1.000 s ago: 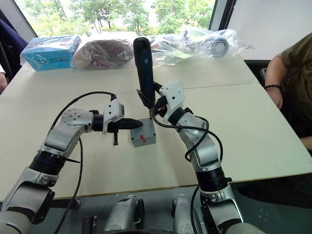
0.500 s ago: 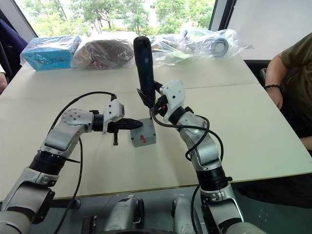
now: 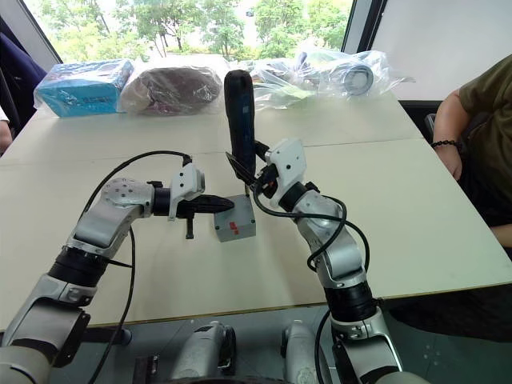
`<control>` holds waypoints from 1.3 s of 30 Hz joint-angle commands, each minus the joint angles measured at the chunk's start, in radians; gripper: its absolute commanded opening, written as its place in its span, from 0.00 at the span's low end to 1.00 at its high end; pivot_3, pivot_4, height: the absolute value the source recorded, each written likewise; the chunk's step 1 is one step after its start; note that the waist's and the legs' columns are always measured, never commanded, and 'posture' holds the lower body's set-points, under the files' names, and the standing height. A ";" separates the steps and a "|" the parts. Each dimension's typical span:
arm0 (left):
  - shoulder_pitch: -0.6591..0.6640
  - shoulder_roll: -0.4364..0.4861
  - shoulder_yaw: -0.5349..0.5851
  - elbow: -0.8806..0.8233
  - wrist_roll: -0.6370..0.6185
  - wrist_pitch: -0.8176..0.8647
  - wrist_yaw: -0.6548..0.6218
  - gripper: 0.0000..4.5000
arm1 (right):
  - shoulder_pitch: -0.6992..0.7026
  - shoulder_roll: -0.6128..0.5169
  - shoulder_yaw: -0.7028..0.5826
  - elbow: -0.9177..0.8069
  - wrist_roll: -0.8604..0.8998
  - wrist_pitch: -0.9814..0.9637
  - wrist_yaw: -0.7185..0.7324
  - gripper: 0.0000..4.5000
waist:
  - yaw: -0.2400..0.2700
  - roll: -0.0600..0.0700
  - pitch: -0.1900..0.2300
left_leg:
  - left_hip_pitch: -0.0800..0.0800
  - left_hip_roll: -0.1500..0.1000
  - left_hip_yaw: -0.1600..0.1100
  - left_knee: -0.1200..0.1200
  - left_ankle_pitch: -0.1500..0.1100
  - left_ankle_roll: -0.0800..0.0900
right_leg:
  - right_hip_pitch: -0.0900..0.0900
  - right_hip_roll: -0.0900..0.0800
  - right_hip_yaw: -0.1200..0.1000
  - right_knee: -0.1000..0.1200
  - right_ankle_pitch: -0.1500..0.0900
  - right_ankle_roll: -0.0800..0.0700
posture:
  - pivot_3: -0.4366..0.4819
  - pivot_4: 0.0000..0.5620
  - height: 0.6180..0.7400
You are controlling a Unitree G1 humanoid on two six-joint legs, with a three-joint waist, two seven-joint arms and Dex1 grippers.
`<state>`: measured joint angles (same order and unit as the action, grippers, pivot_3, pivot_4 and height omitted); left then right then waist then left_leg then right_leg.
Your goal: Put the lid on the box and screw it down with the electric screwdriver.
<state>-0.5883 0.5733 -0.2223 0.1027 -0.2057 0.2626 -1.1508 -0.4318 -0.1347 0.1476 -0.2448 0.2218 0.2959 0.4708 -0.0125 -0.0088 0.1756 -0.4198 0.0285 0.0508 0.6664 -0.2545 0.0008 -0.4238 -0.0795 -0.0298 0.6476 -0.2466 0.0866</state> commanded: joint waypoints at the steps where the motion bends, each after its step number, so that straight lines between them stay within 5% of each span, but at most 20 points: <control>1: 0.020 0.004 -0.025 -0.012 0.018 0.017 -0.007 0.00 | 0.025 0.002 0.048 -0.009 0.016 0.083 0.012 0.42 | 0.000 0.000 -0.001 | 0.000 0.000 0.000 0.000 0.000 0.000 | 0.000 0.000 0.000 0.000 0.000 0.000 | 0.48 0.27 1.00; 26: 0.060 0.008 -0.038 0.004 0.044 0.008 -0.001 0.00 | 0.026 -0.039 0.095 0.099 -0.005 0.354 -0.004 0.42 | -0.002 -0.012 -0.033 | 0.030 0.003 -0.002 -0.016 -0.001 0.001 | 0.024 -0.001 0.000 -0.005 -0.009 -0.012 | 0.48 0.27 1.00; 39: 0.104 0.043 -0.020 0.016 0.047 -0.011 0.000 0.00 | 0.015 -0.049 0.103 0.112 -0.002 0.446 0.001 0.42 | -0.004 -0.008 -0.049 | 0.036 0.005 -0.003 -0.022 -0.002 0.001 | 0.027 -0.002 -0.001 -0.009 -0.012 -0.017 | 0.48 0.27 1.00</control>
<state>-0.5089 0.5959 -0.2372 0.0978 -0.1856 0.2463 -1.1504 -0.4802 -0.1687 0.1798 -0.2678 0.2213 0.6015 0.4533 -0.0166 -0.0170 0.1264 -0.3823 0.0343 0.0474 0.6429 -0.2561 0.0020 -0.3973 -0.0819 -0.0308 0.6361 -0.2590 0.0695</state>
